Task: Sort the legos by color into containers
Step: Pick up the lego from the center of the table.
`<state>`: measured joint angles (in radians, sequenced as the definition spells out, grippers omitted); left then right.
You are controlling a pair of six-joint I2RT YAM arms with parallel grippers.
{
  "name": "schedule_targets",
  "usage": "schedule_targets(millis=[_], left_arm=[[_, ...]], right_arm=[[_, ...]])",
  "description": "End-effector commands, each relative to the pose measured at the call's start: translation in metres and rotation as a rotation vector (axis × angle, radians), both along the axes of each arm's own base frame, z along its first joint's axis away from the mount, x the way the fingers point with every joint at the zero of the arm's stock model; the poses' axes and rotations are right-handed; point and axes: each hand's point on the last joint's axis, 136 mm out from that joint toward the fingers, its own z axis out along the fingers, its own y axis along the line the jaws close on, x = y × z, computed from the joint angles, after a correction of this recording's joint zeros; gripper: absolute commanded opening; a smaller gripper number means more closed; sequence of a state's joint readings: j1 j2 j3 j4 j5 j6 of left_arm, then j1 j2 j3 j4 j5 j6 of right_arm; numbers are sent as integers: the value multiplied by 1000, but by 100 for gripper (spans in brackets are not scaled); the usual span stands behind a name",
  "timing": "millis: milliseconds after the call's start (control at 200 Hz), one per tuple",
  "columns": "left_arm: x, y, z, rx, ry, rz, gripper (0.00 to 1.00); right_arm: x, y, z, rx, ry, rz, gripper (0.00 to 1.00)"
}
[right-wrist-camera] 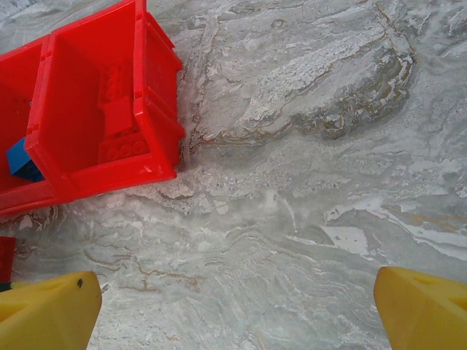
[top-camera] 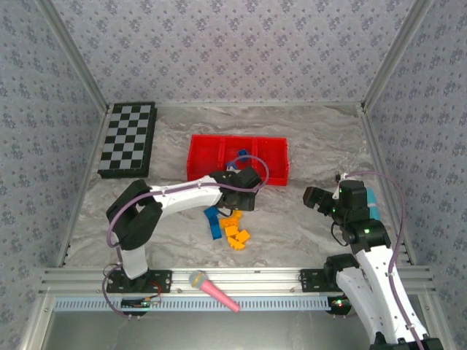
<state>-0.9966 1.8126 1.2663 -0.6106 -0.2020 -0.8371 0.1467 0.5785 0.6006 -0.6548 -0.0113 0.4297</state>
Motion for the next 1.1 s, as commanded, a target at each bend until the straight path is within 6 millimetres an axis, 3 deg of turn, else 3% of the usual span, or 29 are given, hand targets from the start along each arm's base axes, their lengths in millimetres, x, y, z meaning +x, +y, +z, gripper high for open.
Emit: schedule_targets(millis=[0, 200, 555, 725, 905, 1094], left_arm=[[-8, 16, -1, 60, 12, 6, 74], [-14, 11, -20, 72, 74, 8, 64], [-20, -1, -49, 74, 154, -8, 64], [-19, 1, -52, 75, 159, -8, 48], [-16, 0, -42, 64, 135, -10, 35], [-3, 4, 1, 14, 4, -14, 22]], right_arm=[[-1, -1, -3, -12, 8, -3, 98], [-1, -1, -2, -10, 8, -2, 98], [-1, -1, -2, -12, 7, -4, 98], [-1, -1, -2, -11, 7, 0, 98], [-1, -1, -2, -14, 3, -1, 98], [1, -2, -2, -16, 3, -1, 98]])
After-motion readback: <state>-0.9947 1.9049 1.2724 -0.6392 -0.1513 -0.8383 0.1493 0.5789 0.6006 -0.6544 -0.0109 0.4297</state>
